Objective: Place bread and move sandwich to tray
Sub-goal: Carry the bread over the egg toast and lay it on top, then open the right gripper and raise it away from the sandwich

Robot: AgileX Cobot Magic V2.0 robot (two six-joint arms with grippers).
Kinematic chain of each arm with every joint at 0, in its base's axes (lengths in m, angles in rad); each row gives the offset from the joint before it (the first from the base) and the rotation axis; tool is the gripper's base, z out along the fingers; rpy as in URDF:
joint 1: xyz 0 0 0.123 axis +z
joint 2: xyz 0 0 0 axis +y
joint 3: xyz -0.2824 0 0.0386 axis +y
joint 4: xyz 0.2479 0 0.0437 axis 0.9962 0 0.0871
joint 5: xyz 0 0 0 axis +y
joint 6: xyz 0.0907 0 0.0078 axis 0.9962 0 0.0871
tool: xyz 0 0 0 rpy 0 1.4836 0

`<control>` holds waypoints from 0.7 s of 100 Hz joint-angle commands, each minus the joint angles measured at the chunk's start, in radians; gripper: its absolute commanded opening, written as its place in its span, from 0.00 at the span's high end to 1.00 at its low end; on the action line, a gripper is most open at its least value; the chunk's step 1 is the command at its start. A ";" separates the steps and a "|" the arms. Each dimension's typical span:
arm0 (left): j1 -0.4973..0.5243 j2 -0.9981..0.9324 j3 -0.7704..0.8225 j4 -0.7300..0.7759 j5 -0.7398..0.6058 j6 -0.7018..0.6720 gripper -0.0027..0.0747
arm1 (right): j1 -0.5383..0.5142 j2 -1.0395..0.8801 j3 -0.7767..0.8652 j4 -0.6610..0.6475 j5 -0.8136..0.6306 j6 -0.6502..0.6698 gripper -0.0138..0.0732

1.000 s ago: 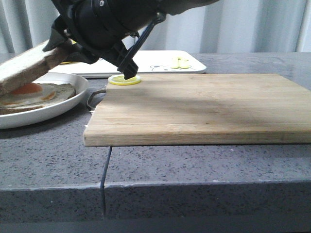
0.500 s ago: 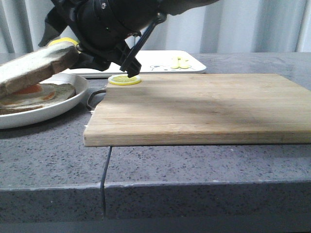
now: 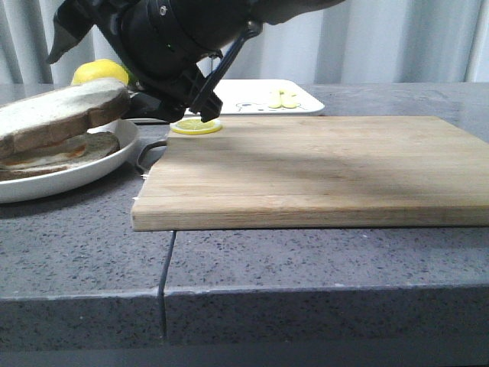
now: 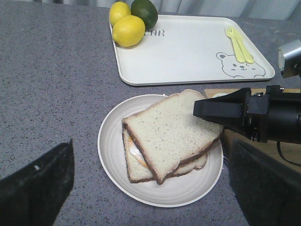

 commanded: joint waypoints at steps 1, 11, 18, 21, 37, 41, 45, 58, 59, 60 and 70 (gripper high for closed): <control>0.001 0.002 -0.024 -0.022 -0.073 -0.003 0.17 | 0.000 -0.051 -0.035 -0.029 0.037 -0.017 0.17; 0.001 0.002 -0.024 -0.022 -0.073 -0.003 0.17 | 0.000 -0.051 -0.035 -0.071 0.025 -0.017 0.17; 0.001 0.002 -0.024 -0.022 -0.073 -0.003 0.17 | 0.000 -0.054 -0.035 -0.089 0.005 -0.017 0.17; 0.001 0.002 -0.024 -0.022 -0.073 -0.003 0.17 | 0.000 -0.056 -0.035 -0.093 -0.005 -0.017 0.17; 0.001 0.002 -0.024 -0.022 -0.073 -0.003 0.17 | -0.001 -0.077 -0.035 -0.109 -0.062 -0.017 0.17; 0.001 0.002 -0.024 -0.022 -0.073 -0.003 0.17 | -0.002 -0.083 -0.035 -0.113 -0.073 -0.017 0.17; 0.001 0.002 -0.024 -0.022 -0.073 -0.003 0.17 | -0.003 -0.089 -0.035 -0.116 -0.078 -0.017 0.17; 0.001 0.002 -0.024 -0.022 -0.073 -0.003 0.17 | -0.009 -0.118 -0.035 -0.153 -0.099 -0.017 0.17; 0.001 0.002 -0.024 -0.022 -0.073 -0.003 0.17 | -0.010 -0.120 -0.035 -0.156 -0.100 -0.017 0.17; 0.001 0.002 -0.024 -0.022 -0.073 -0.003 0.17 | -0.011 -0.124 -0.035 -0.165 -0.100 -0.017 0.17; 0.001 0.002 -0.024 -0.022 -0.073 -0.003 0.17 | -0.020 -0.161 -0.035 -0.226 -0.111 -0.016 0.17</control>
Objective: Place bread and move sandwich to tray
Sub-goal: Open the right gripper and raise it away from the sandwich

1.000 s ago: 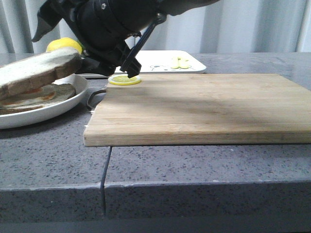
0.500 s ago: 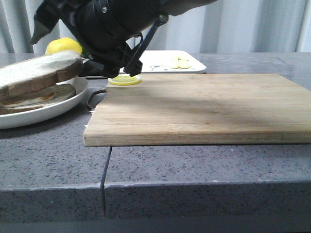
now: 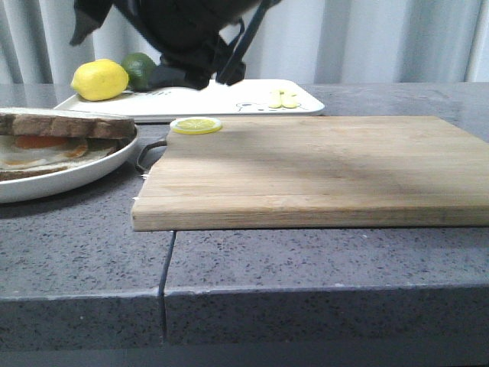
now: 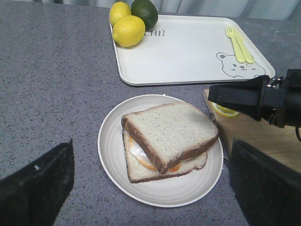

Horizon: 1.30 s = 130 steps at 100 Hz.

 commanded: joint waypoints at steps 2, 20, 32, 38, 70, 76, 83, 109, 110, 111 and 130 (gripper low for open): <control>0.001 0.002 -0.024 -0.022 -0.073 -0.003 0.17 | -0.016 -0.104 -0.035 -0.076 -0.008 -0.011 0.17; 0.001 0.002 -0.024 -0.022 -0.073 -0.003 0.17 | -0.049 -0.191 -0.034 -0.272 -0.016 0.076 0.17; 0.001 0.002 -0.024 -0.022 -0.073 -0.003 0.17 | -0.089 -0.273 -0.007 -0.464 -0.006 0.193 0.17; 0.001 0.002 -0.024 -0.022 -0.073 -0.003 0.17 | -0.113 -0.316 0.026 -0.550 -0.006 0.254 0.17; 0.001 0.002 -0.024 -0.022 -0.073 -0.003 0.17 | -0.315 -0.635 0.272 -1.027 0.011 0.558 0.18; 0.001 0.002 -0.024 -0.022 -0.073 -0.003 0.17 | -0.358 -0.700 0.313 -1.152 0.034 0.634 0.18; 0.001 0.002 -0.024 -0.022 -0.073 -0.003 0.17 | -0.413 -0.777 0.350 -1.288 0.072 0.746 0.18; 0.001 0.002 -0.024 -0.022 -0.073 -0.003 0.17 | -0.539 -1.034 0.477 -1.670 0.186 0.994 0.18; 0.001 0.002 -0.024 -0.022 -0.073 -0.003 0.17 | -0.540 -1.041 0.486 -1.672 0.186 0.994 0.18; 0.001 0.002 -0.024 -0.022 -0.073 -0.003 0.17 | -0.542 -1.047 0.490 -1.676 0.188 0.994 0.18; 0.001 0.002 -0.024 -0.022 -0.073 -0.003 0.17 | -0.546 -1.226 0.606 -1.675 0.193 1.002 0.18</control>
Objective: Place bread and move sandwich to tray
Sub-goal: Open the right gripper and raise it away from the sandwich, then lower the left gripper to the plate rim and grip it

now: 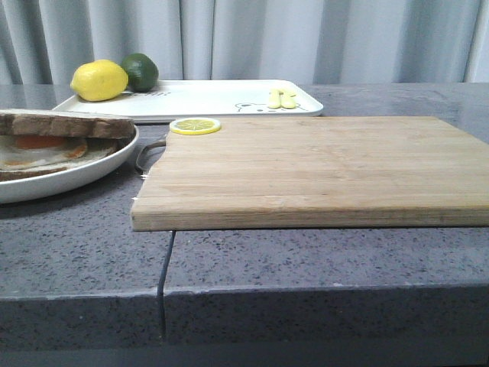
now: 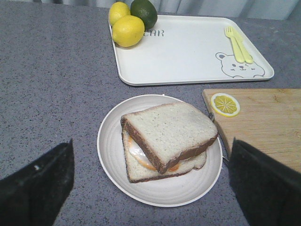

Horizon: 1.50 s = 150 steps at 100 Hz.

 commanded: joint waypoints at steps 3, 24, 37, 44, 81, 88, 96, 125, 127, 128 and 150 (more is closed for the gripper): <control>0.001 0.002 -0.024 -0.022 -0.073 -0.003 0.17 | -0.005 -0.091 0.023 -0.018 -0.064 0.018 0.18; 0.001 0.002 -0.024 -0.022 -0.073 -0.003 0.17 | -0.005 -0.187 0.066 -0.021 -0.027 0.018 0.18; 0.001 0.002 -0.024 -0.022 -0.073 -0.003 0.17 | -0.005 -0.190 0.066 -0.021 -0.027 0.018 0.18; 0.001 0.002 -0.024 -0.022 -0.073 -0.003 0.17 | -0.005 -0.190 0.066 -0.021 -0.027 0.018 0.18; 0.001 0.002 -0.024 -0.022 -0.073 -0.003 0.17 | -0.005 -0.190 0.066 -0.021 -0.028 0.018 0.18; 0.001 0.002 -0.024 -0.022 -0.073 -0.003 0.17 | -0.005 -0.190 0.066 -0.021 -0.028 0.018 0.18; 0.001 0.002 -0.024 -0.022 -0.073 -0.003 0.17 | -0.005 -0.190 0.066 -0.021 -0.028 0.018 0.18; 0.001 0.002 -0.024 -0.022 -0.073 -0.003 0.17 | -0.005 -0.190 0.066 -0.021 -0.028 0.018 0.18; 0.001 0.002 -0.024 -0.022 -0.076 -0.003 0.17 | -0.005 -0.190 0.066 -0.021 -0.028 0.018 0.18; 0.001 0.002 -0.024 -0.022 -0.076 -0.003 0.17 | -0.005 -0.190 0.066 -0.021 -0.028 0.018 0.18; 0.001 0.002 -0.024 -0.024 -0.076 -0.003 0.17 | -0.005 -0.190 0.066 -0.021 -0.028 0.018 0.18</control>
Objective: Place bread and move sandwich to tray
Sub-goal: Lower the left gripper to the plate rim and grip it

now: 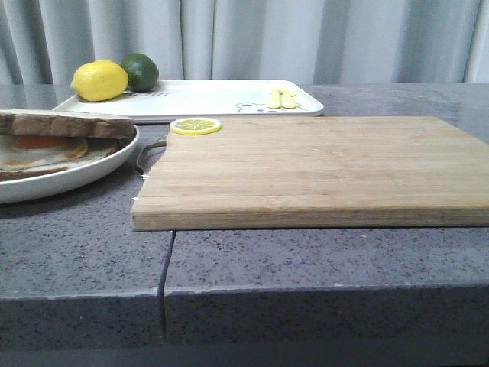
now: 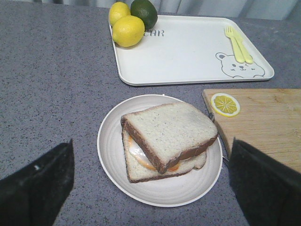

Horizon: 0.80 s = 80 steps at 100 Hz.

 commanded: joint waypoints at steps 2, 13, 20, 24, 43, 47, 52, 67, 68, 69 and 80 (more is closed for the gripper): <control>0.001 0.002 -0.024 -0.022 -0.076 -0.003 0.17 | -0.005 0.004 -0.023 -0.012 -0.071 -0.001 0.18; 0.001 0.002 -0.024 -0.022 -0.076 -0.003 0.17 | -0.005 0.004 -0.023 -0.012 -0.071 -0.001 0.18; 0.001 0.002 -0.024 -0.022 -0.076 -0.003 0.17 | -0.005 0.004 -0.023 -0.012 -0.071 -0.001 0.18; 0.001 0.002 -0.024 -0.022 -0.076 -0.003 0.17 | -0.005 0.004 -0.023 -0.012 -0.071 -0.001 0.18; 0.001 0.002 -0.024 -0.022 -0.076 -0.003 0.17 | -0.005 0.004 -0.023 -0.013 -0.071 -0.001 0.18; 0.001 0.002 -0.024 -0.022 -0.076 -0.003 0.17 | -0.005 0.004 -0.023 -0.013 -0.071 -0.001 0.18; 0.001 0.002 -0.024 -0.022 -0.076 -0.005 0.17 | -0.005 0.004 -0.023 -0.014 -0.071 -0.002 0.18; 0.005 0.002 -0.024 0.044 -0.100 -0.100 0.19 | -0.005 0.004 -0.023 -0.037 -0.071 -0.003 0.18; 0.004 0.002 -0.024 0.068 -0.103 -0.114 0.20 | -0.005 0.004 -0.023 -0.038 -0.071 -0.003 0.18; 0.006 0.002 -0.024 0.077 -0.105 -0.129 0.20 | -0.005 0.004 -0.023 -0.039 -0.071 -0.003 0.18; 0.016 0.004 -0.024 0.182 -0.114 -0.229 0.23 | -0.005 0.004 -0.023 -0.042 -0.071 -0.003 0.18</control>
